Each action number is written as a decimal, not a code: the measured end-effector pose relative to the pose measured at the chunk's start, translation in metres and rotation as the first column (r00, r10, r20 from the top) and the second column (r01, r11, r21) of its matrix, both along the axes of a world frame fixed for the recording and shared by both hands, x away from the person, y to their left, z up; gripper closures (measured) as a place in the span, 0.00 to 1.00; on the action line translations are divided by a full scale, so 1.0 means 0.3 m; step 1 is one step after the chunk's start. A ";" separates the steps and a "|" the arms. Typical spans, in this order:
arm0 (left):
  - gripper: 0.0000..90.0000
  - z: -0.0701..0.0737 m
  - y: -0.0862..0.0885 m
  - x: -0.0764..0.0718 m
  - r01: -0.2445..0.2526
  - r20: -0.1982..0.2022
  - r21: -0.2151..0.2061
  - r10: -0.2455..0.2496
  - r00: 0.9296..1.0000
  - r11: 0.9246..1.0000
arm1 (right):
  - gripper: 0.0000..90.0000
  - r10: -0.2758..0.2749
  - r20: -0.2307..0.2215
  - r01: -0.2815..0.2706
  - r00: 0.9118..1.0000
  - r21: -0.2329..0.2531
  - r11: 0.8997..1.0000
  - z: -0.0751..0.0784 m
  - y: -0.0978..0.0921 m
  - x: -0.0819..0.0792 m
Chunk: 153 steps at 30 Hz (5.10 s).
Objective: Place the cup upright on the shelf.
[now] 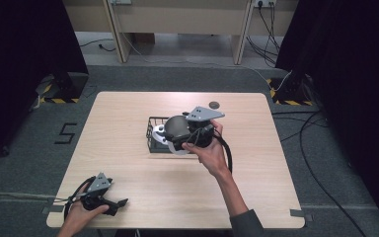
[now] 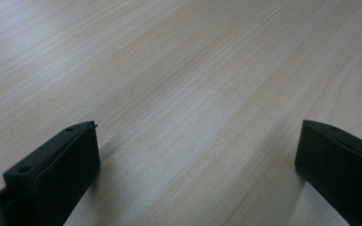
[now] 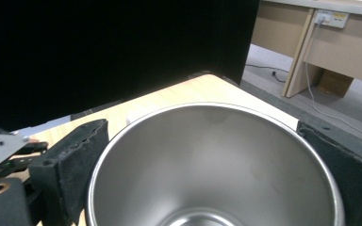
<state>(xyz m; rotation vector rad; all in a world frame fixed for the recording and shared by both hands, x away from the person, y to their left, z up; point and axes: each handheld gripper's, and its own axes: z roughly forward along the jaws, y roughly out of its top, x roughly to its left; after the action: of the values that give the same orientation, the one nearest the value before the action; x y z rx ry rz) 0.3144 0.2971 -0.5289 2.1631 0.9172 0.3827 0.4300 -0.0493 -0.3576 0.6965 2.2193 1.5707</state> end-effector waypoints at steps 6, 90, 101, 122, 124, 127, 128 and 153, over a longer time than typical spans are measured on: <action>0.00 0.000 0.000 0.000 0.000 0.000 0.001 0.000 1.000 1.000 | 0.07 -0.015 -0.005 0.015 1.000 -0.004 1.000 0.015 -0.007 0.050; 0.00 0.000 0.000 0.000 0.007 -0.001 0.001 -0.007 1.000 1.000 | 0.07 -0.146 -0.117 0.133 0.982 -0.112 0.985 -0.201 -0.018 0.292; 0.00 0.000 0.000 0.000 0.007 -0.001 0.002 -0.007 1.000 1.000 | 0.06 -0.158 -0.104 0.148 0.982 -0.101 0.984 -0.196 -0.016 0.289; 0.00 0.000 0.000 0.000 0.006 -0.001 0.000 -0.006 1.000 1.000 | 0.17 -0.209 -0.061 0.207 0.976 -0.033 0.978 -0.124 -0.024 0.265; 0.00 0.000 0.000 0.000 0.006 -0.001 0.001 -0.006 1.000 1.000 | 0.17 -0.214 -0.062 0.212 0.975 -0.032 0.977 -0.122 -0.030 0.266; 0.00 0.000 0.000 0.000 0.006 -0.001 0.000 -0.006 1.000 1.000 | 0.17 -0.211 -0.062 0.210 0.976 -0.023 0.978 -0.116 -0.037 0.264; 0.00 0.000 0.000 0.000 0.006 -0.001 0.000 -0.006 1.000 1.000 | 0.17 -0.207 -0.059 0.206 0.977 -0.019 0.978 -0.113 -0.038 0.262; 0.00 0.000 0.000 0.000 0.007 -0.001 0.002 -0.007 1.000 1.000 | 0.17 -0.180 -0.032 0.180 0.983 -0.010 0.984 -0.067 -0.085 0.142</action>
<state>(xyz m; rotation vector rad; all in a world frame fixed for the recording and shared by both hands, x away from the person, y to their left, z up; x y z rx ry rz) 0.3143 0.2971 -0.5289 2.1676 0.9097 0.3793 0.4725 -0.0749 -0.3779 0.9002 2.1169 1.4720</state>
